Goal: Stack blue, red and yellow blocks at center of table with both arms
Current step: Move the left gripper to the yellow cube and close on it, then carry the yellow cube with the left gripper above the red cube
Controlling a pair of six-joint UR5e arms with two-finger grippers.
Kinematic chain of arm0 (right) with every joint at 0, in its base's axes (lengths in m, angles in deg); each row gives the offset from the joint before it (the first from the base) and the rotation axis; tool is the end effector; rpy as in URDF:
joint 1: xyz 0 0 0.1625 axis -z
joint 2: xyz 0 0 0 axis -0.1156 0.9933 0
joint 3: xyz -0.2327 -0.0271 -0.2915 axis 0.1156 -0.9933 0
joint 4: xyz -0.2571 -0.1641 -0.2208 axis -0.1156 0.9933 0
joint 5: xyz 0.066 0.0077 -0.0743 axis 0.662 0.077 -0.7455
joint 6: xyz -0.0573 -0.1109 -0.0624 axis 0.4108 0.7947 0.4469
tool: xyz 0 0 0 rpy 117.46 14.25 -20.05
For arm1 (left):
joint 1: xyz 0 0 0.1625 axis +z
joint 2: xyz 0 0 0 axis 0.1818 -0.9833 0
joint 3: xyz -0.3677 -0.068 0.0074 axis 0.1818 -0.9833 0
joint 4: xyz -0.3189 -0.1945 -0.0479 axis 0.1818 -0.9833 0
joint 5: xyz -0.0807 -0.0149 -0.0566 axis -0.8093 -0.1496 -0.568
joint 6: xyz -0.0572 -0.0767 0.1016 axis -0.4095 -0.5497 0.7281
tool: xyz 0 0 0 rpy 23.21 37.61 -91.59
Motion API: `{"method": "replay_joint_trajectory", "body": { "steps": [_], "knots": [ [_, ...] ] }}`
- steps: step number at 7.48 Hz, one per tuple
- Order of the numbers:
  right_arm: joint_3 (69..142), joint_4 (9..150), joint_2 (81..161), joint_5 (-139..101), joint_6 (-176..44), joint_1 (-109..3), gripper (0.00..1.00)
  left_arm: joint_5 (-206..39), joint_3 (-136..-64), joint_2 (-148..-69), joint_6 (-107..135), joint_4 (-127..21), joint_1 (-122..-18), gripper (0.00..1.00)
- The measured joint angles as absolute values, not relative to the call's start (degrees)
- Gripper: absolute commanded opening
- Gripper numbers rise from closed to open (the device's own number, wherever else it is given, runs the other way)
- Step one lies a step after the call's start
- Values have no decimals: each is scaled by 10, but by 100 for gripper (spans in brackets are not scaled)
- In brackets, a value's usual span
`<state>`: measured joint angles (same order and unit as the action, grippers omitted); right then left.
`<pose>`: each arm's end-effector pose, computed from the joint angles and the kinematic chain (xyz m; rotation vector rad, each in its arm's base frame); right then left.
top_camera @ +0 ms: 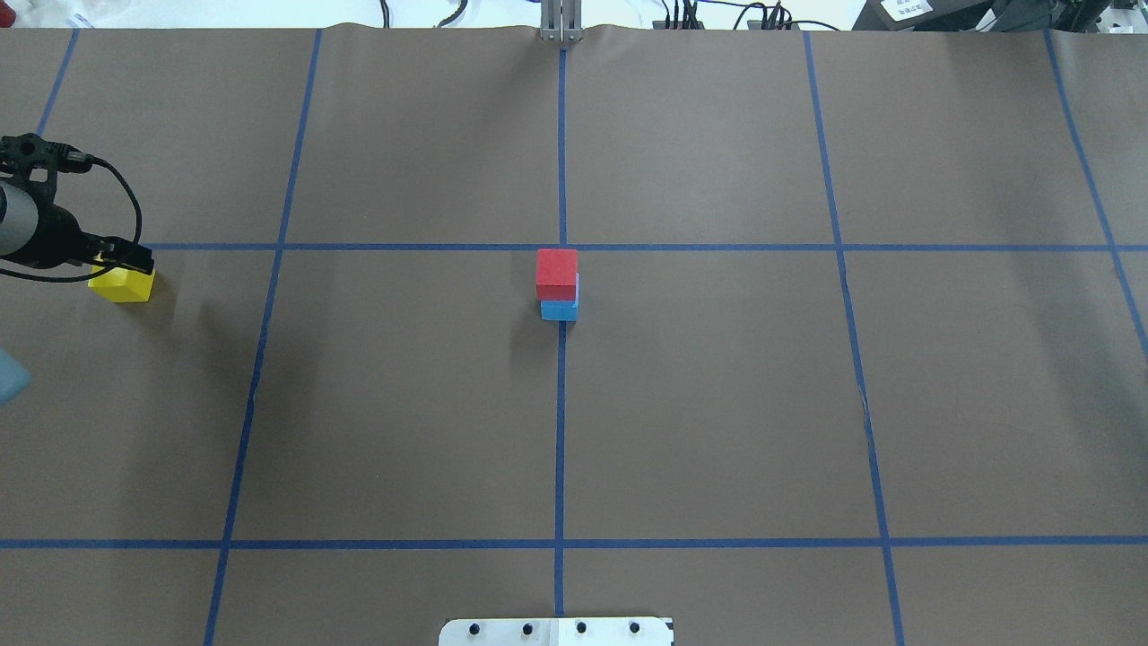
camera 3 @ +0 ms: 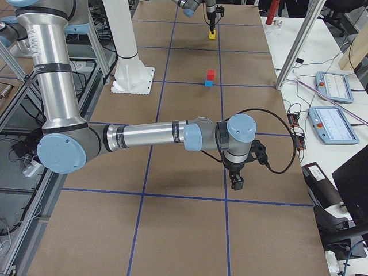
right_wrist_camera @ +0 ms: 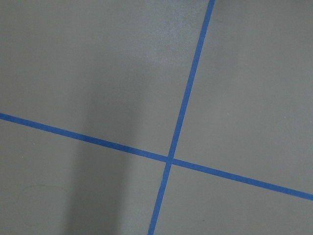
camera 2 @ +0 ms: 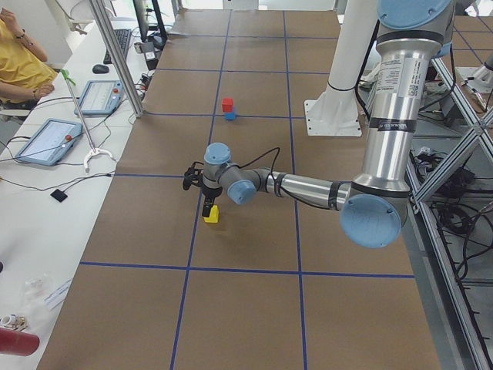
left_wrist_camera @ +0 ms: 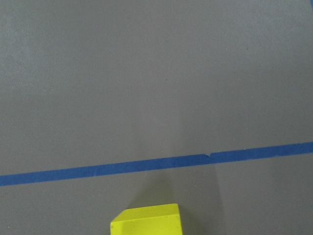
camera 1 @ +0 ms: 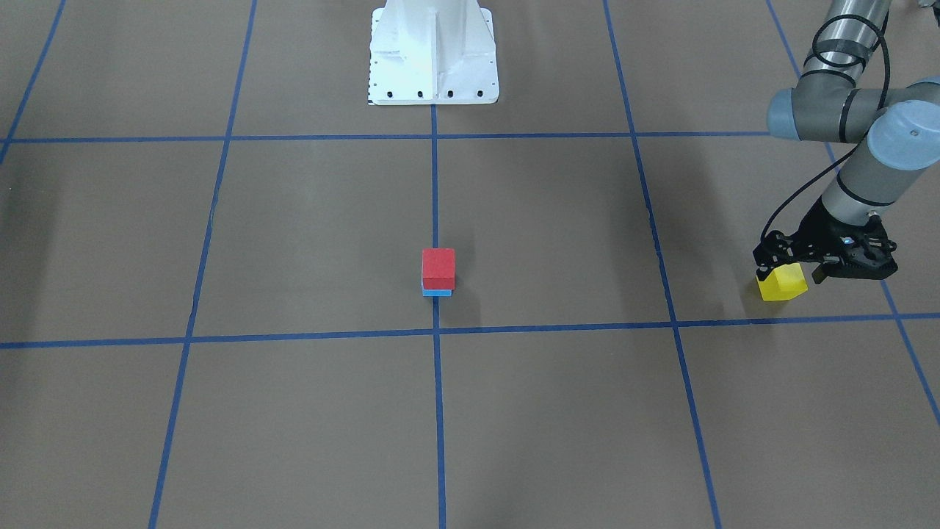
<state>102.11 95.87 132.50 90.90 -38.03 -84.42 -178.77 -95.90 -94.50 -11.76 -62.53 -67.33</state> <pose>0.0476 -0.5133 0.5724 0.1739 -0.7369 -0.2096 0.2382 -0.4945 0.5549 0.2573 0.7501 0.0311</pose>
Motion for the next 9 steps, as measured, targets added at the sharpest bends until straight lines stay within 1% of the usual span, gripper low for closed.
{"method": "replay_joint_trajectory", "body": {
  "steps": [1, 2, 3, 5, 6, 7, 8, 9],
  "knots": [
    [1021, 959, 1325, 909, -380, -844, 100, -1788, -942, -945, -118, -645, -671, 90],
    [1022, 959, 1326, 909, -380, -844, 100, -1787, -934, -945, -118, -655, -668, 47],
    [1022, 959, 1326, 909, -380, -844, 100, -1785, -932, -945, -118, -659, -662, 1],
    [1022, 959, 1326, 909, -380, -844, 100, -1781, -939, -944, -118, -660, -653, 0],
    [1022, 959, 1326, 909, -380, -844, 100, -1783, -958, -944, -117, -653, -653, 0],
    [1022, 959, 1326, 909, -380, -844, 100, -1788, -993, -952, -117, -613, -654, 0],
    [1022, 959, 1327, 909, -380, -844, 100, -1792, -1042, -980, -118, -523, -656, 0],
    [1022, 959, 1327, 909, -381, -844, 100, -1793, -1085, -1029, -120, -414, -656, 0]
  ]
}}
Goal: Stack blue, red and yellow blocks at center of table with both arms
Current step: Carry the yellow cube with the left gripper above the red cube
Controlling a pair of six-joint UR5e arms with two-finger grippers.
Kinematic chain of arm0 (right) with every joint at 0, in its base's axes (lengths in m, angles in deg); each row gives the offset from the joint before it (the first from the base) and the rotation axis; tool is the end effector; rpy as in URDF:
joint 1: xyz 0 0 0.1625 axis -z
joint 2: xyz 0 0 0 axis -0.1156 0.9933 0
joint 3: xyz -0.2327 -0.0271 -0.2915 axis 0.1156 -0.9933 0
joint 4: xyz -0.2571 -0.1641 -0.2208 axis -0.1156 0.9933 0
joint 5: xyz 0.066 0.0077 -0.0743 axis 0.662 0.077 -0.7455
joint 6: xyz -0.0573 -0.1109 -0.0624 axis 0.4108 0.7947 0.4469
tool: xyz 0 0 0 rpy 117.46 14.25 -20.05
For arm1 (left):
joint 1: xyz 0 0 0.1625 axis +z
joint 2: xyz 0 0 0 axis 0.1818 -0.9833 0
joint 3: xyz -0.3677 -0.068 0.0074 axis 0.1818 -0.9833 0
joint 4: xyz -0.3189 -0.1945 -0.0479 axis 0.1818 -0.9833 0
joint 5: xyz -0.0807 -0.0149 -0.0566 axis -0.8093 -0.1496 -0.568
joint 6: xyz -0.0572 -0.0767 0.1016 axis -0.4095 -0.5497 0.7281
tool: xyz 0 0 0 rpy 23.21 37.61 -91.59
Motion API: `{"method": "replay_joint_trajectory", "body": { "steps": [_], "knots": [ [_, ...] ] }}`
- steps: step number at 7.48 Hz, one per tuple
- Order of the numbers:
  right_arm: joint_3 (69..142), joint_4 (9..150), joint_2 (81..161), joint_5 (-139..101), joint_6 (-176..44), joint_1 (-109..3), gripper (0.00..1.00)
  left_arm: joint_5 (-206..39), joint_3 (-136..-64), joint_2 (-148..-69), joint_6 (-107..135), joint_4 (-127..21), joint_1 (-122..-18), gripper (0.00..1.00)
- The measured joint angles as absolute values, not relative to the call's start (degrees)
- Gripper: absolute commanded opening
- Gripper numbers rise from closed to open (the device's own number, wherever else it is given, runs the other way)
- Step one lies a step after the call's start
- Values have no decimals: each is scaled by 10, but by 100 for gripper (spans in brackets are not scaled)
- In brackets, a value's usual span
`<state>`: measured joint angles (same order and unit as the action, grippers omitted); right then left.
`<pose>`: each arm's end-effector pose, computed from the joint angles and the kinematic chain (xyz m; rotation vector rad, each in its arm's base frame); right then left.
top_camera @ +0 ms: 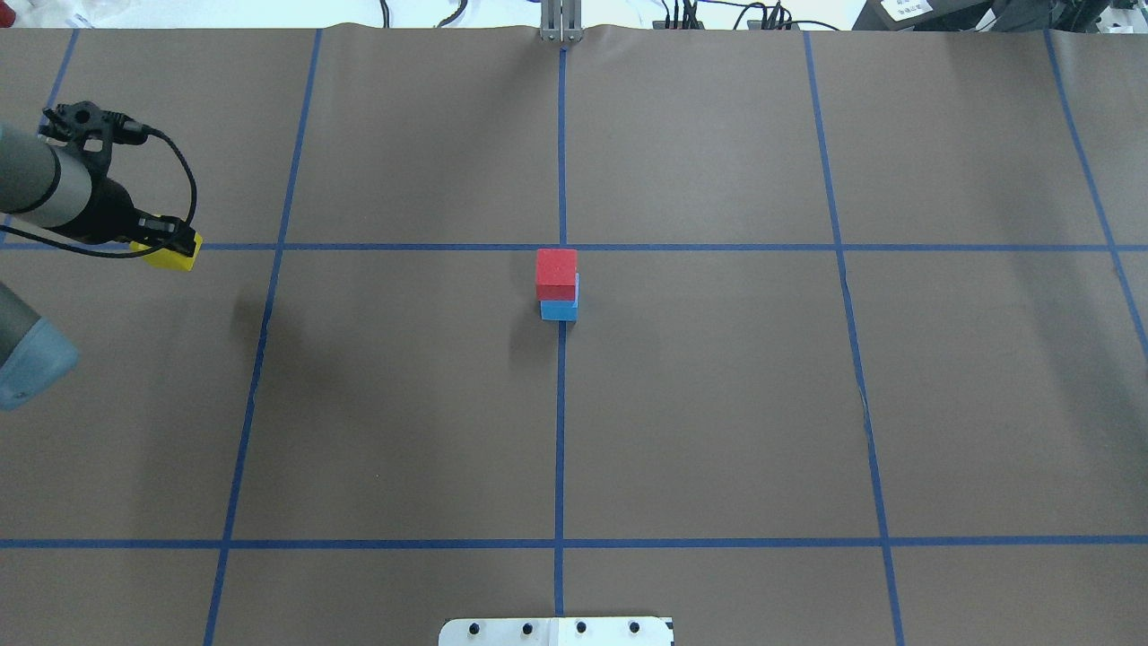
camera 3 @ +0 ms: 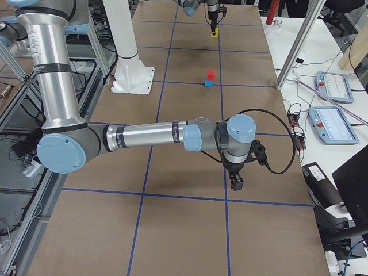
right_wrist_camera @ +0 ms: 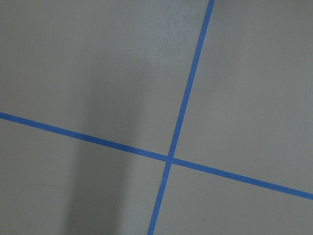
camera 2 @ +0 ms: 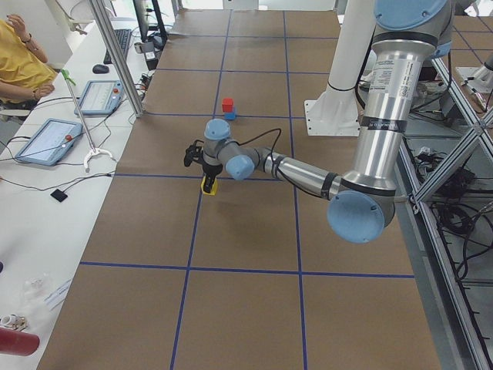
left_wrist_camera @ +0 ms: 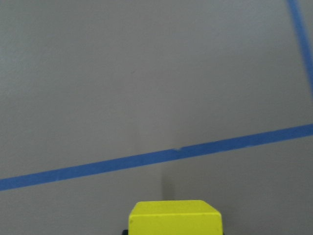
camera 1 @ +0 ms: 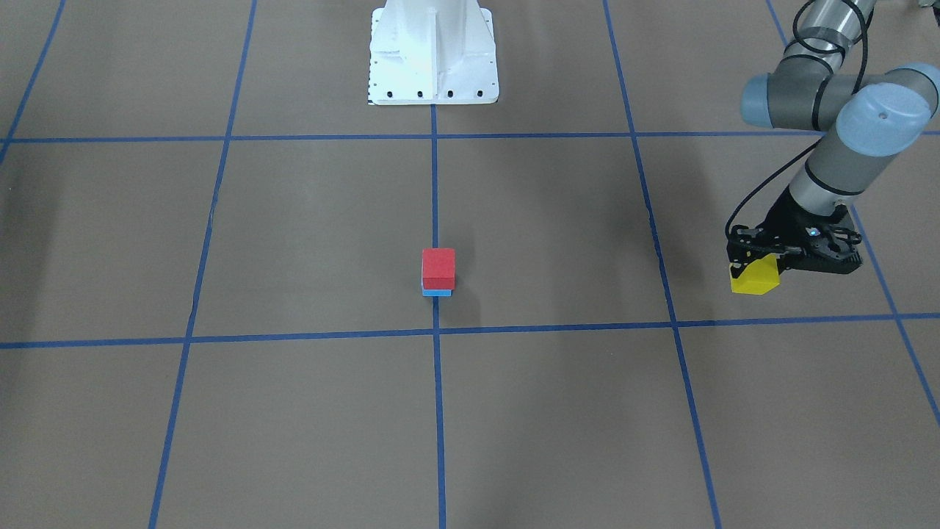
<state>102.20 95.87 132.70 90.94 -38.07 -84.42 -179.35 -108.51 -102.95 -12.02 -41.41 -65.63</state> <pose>0.0475 -0.5119 0.5734 0.1719 -0.7379 -0.2082 0.2679 -0.5067 0.4198 0.2372 0.7612 0.0581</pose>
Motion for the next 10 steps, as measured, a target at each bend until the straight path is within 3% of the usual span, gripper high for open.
{"method": "replay_joint_trajectory", "body": {
  "steps": [3, 6, 10],
  "knots": [
    [1021, 959, 1327, 910, -382, -844, 100, -1790, -1118, -1240, -216, -172, -596, 0],
    [1020, 959, 1327, 910, -382, -844, 100, -1738, -1010, -1413, -360, -149, -493, 0],
    [1020, 959, 1328, 910, -383, -844, 100, -1707, -912, -1472, -383, -201, -454, 0]
  ]
}}
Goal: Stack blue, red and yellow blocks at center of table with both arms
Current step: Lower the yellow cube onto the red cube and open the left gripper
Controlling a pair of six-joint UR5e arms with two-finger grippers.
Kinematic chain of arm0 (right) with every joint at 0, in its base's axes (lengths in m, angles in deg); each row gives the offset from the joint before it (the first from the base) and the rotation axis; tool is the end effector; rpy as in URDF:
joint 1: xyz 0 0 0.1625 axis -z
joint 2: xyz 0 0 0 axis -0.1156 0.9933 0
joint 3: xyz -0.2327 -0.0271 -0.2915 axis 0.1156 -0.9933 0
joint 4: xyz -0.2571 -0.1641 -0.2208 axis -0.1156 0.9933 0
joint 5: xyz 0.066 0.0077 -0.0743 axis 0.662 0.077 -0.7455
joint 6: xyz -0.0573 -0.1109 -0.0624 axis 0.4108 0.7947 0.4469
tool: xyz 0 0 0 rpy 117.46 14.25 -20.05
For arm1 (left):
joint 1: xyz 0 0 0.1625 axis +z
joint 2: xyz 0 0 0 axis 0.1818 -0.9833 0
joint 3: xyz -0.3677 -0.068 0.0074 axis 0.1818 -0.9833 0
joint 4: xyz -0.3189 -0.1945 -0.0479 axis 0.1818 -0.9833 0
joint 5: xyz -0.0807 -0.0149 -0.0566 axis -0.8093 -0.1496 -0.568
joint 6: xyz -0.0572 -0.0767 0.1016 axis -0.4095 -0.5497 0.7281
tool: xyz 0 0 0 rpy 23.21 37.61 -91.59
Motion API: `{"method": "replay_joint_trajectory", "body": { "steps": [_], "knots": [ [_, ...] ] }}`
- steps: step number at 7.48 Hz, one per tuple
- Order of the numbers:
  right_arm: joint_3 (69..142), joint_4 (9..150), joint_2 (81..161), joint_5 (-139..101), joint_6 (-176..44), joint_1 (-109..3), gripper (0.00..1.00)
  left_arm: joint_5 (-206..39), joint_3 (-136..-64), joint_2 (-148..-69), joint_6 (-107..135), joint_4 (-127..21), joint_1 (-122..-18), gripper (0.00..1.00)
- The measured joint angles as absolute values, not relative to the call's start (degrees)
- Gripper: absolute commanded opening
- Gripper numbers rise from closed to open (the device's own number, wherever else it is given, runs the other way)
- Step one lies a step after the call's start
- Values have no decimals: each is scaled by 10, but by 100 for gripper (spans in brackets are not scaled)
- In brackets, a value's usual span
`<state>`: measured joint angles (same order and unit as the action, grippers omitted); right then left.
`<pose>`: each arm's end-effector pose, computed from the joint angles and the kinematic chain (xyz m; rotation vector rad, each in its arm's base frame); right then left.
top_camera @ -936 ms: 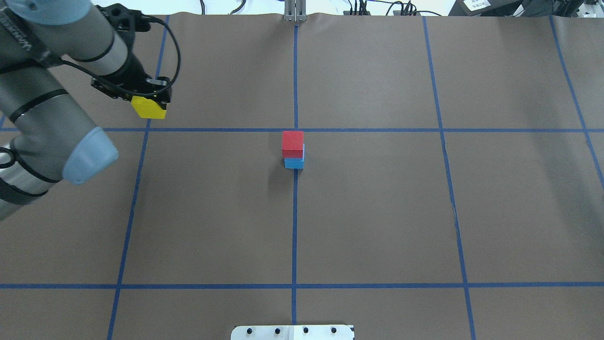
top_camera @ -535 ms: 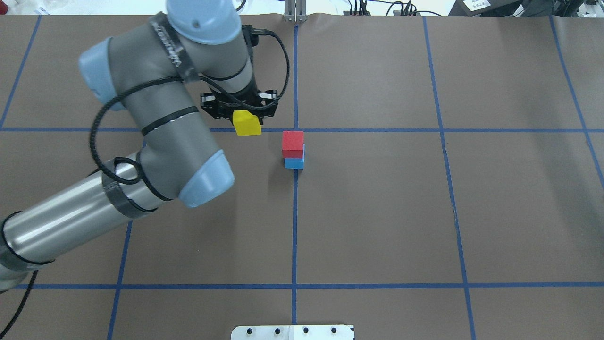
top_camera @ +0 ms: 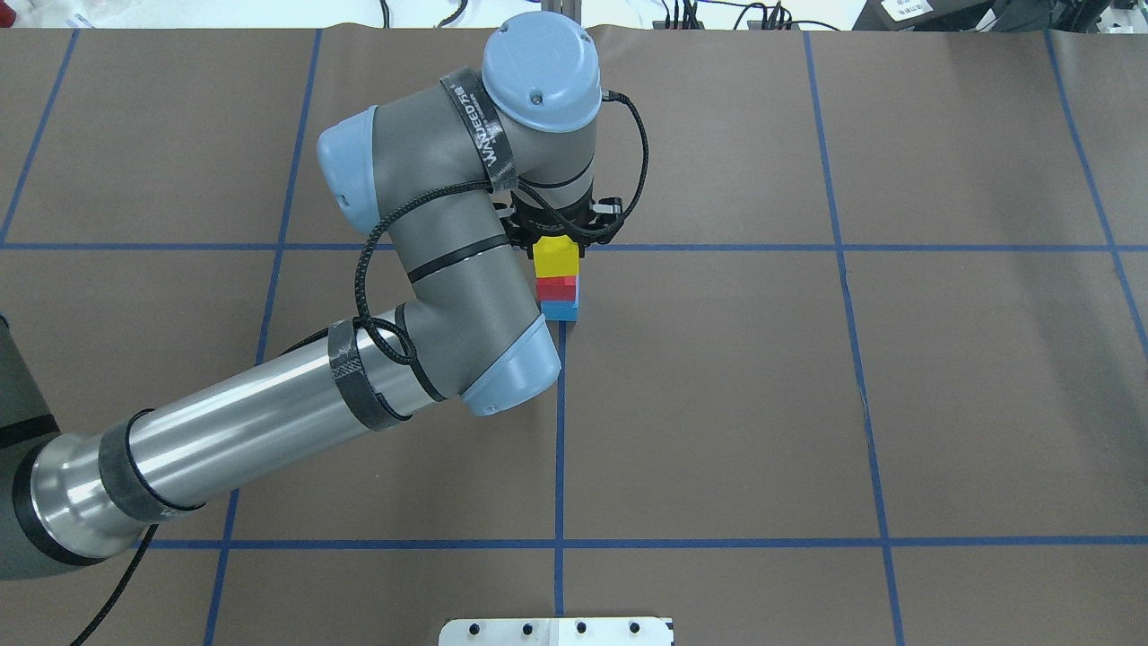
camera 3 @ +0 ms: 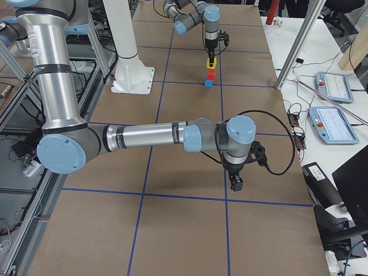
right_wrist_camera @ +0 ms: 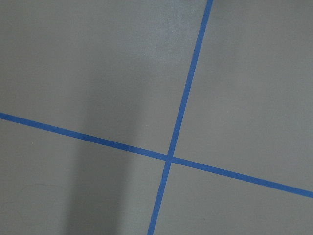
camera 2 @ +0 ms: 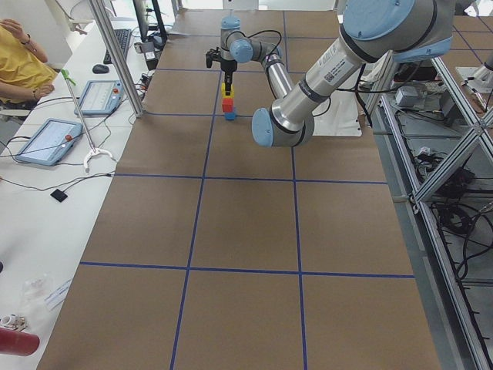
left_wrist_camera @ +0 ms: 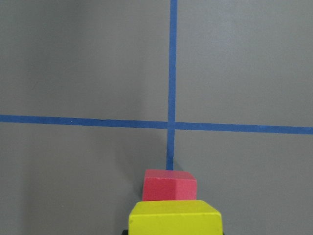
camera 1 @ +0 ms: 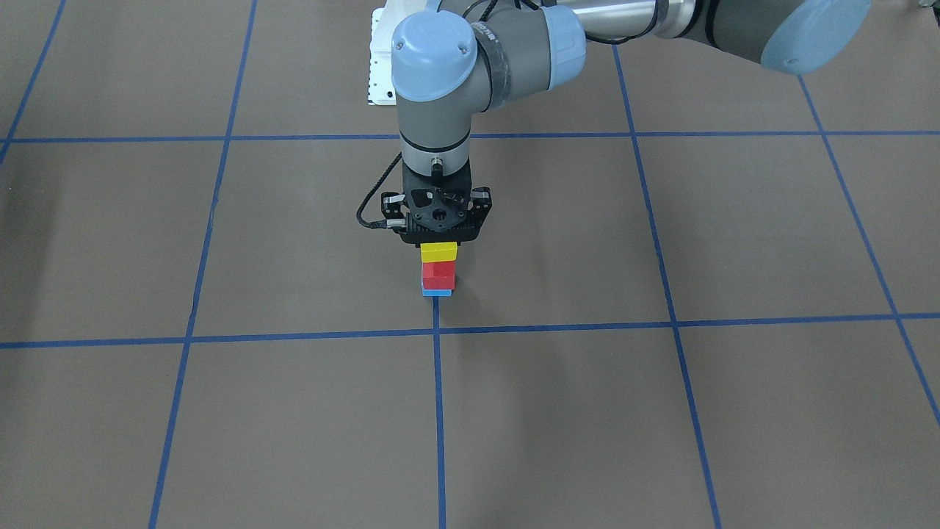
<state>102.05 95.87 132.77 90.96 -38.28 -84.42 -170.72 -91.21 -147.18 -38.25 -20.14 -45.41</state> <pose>0.0474 -0.5113 0.5752 0.1669 -0.7389 -0.2033 0.5275 -0.4770 0.1130 0.0986 0.8132 -0.0748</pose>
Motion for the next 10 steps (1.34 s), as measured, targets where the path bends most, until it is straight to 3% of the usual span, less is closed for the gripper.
{"method": "replay_joint_trajectory", "body": {
  "steps": [6, 7, 8, 9, 10],
  "knots": [
    [1020, 959, 1328, 910, -382, -844, 100, -1701, -888, -1468, -356, -228, -450, 0],
    [1020, 959, 1328, 910, -382, -844, 100, -1701, -887, -1467, -353, -228, -450, 7],
    [1020, 959, 1327, 910, -382, -844, 100, -1701, -886, -1467, -353, -229, -450, 38],
    [1020, 959, 1327, 910, -382, -844, 100, -1701, -886, -1466, -352, -229, -450, 61],
    [1020, 959, 1327, 910, -382, -844, 100, -1701, -886, -1466, -352, -230, -450, 75]
  ]
}}
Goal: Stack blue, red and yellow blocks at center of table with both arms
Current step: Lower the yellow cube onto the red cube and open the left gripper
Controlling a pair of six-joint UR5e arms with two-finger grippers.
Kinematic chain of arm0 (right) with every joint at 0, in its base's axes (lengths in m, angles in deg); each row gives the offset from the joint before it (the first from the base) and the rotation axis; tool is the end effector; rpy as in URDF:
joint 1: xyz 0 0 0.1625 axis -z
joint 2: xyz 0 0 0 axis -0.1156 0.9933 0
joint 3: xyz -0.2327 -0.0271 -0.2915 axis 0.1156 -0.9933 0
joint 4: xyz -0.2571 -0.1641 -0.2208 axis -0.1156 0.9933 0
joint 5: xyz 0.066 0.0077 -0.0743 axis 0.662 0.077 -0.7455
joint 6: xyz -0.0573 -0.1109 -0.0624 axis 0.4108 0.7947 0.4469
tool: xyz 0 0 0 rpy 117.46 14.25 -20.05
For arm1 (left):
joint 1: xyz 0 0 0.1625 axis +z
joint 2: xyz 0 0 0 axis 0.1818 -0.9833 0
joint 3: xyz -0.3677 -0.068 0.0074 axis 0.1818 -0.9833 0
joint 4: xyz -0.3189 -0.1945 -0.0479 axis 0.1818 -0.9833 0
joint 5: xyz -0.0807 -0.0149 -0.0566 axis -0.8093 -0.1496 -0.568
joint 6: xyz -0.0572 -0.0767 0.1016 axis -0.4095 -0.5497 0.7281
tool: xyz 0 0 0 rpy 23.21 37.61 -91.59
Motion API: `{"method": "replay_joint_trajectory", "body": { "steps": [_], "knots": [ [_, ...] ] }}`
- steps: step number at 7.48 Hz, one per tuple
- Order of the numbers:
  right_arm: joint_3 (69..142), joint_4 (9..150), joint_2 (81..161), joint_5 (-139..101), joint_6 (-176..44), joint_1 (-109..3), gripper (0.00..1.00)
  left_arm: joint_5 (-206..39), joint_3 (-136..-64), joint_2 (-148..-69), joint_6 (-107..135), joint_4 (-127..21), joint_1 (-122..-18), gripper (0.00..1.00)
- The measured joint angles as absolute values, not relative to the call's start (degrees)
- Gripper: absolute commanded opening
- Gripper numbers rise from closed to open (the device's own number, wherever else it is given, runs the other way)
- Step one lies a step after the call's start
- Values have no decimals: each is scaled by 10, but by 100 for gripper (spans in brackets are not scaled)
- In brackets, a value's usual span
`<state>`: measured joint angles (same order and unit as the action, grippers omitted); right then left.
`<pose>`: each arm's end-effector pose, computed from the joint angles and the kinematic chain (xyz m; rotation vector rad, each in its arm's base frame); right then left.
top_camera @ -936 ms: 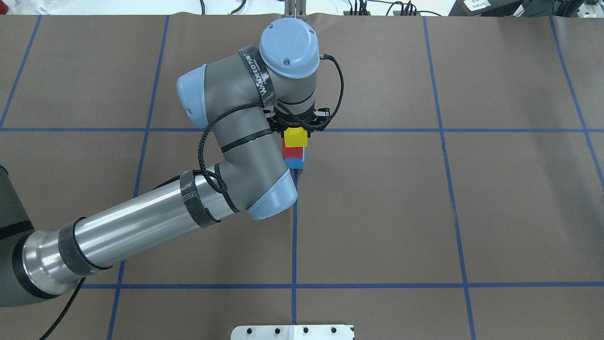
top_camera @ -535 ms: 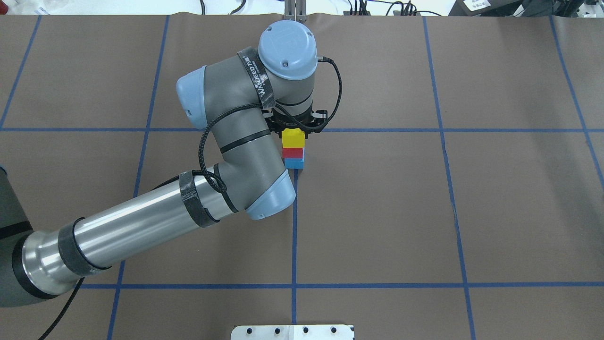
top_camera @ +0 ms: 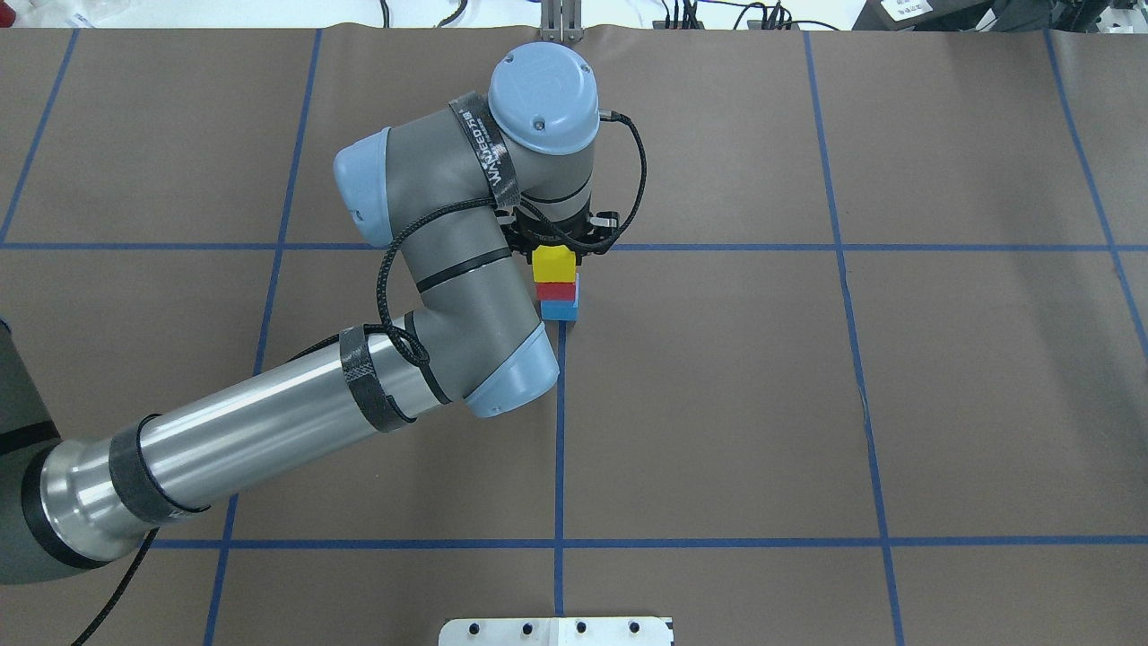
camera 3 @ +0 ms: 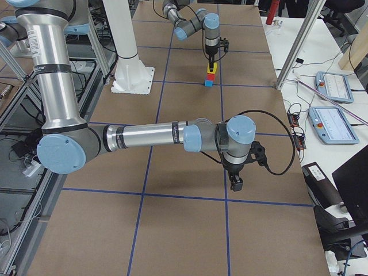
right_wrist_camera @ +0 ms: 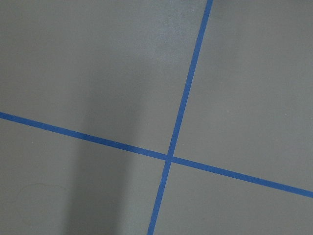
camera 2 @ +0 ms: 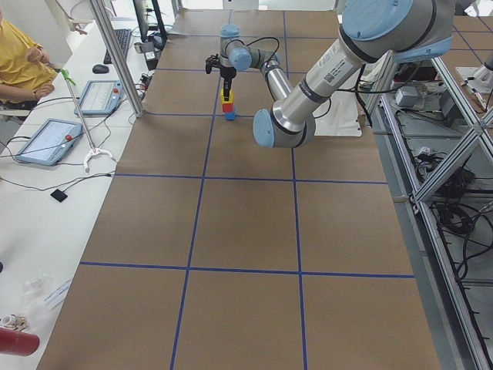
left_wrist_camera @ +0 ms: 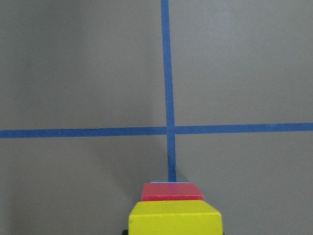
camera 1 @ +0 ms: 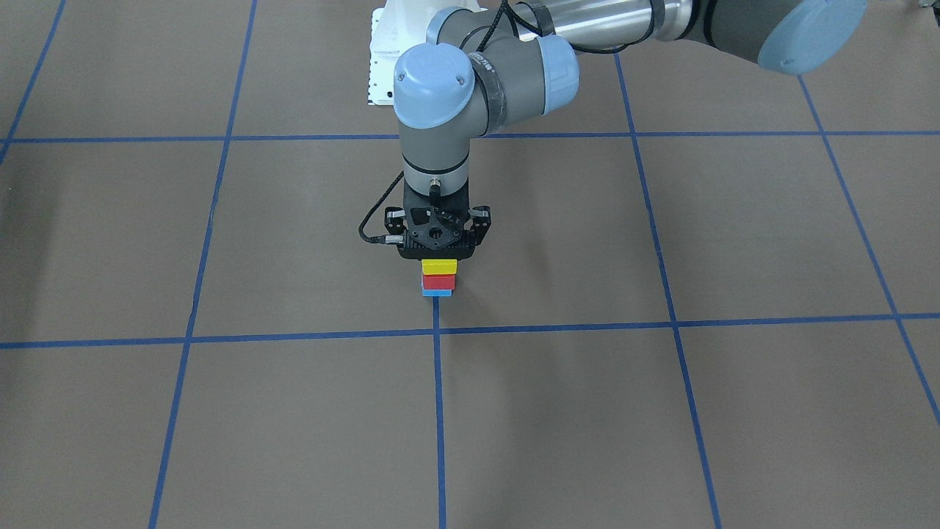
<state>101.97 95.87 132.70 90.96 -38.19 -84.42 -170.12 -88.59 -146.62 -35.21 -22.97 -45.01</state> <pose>0.0474 -0.5118 0.5752 0.1674 -0.7388 -0.2047 0.5407 -0.4818 0.1303 0.1228 0.8008 -0.0233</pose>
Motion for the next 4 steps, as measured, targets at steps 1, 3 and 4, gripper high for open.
{"method": "replay_joint_trajectory", "body": {
  "steps": [1, 3, 4],
  "knots": [
    [1020, 959, 1327, 910, -382, -844, 100, -1701, -886, -1466, -352, -230, -450, 92],
    [1019, 959, 1326, 909, -382, -844, 100, -1701, -886, -1466, -352, -233, -450, 100],
    [1019, 959, 1326, 909, -382, -844, 100, -1701, -887, -1466, -353, -239, -450, 100]
  ]
}}
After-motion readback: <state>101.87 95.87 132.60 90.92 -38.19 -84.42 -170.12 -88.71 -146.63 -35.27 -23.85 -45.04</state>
